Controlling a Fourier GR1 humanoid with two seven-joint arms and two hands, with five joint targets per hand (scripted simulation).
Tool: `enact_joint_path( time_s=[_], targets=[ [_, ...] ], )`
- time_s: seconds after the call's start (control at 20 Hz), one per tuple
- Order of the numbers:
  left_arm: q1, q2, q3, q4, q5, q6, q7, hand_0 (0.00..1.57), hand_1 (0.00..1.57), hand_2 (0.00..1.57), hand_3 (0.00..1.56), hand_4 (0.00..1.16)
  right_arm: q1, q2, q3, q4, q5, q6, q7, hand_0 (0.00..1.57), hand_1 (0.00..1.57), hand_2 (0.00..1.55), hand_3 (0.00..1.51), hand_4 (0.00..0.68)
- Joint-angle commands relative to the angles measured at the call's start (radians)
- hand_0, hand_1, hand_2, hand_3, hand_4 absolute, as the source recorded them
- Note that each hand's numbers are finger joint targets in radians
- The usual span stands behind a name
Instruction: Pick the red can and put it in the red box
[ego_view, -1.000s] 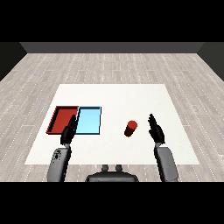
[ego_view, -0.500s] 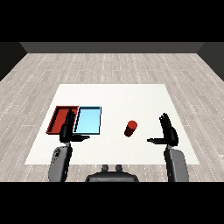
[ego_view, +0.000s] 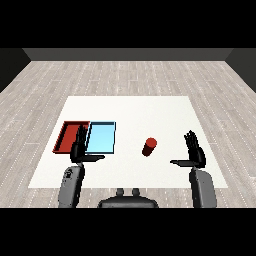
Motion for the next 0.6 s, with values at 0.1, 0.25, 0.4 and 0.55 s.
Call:
enact_joint_path(
  time_s=[0.1,0.25,0.4,0.55],
  targets=[
    [0.017,0.013,0.009,-0.023,0.017,-0.022,0.015,0.0,0.0,0.0,0.0,0.0,0.012,-0.022,-0.018,-0.02,-0.029,0.062,0.045,0.0,0.0,0.0,0.0,0.0],
    [-0.01,-0.04,-0.049,0.021,0.004,0.018,-0.019,0.0,0.0,0.0,0.0,0.0,-0.007,0.025,0.022,-0.006,0.035,0.0,0.029,0.0,0.0,0.0,0.0,0.0],
    [0.019,0.002,0.019,0.0,0.048,-0.032,-0.018,0.0,0.0,0.0,0.0,0.0,-0.019,0.045,0.027,0.03,-0.014,0.039,0.039,0.0,0.0,0.0,0.0,0.0],
    [0.053,0.01,-0.005,-0.104,0.041,-0.035,0.038,0.0,0.0,0.0,0.0,0.0,-0.012,0.039,0.022,-0.01,-0.017,0.022,0.104,0.0,0.0,0.0,0.0,0.0]
  ],
)
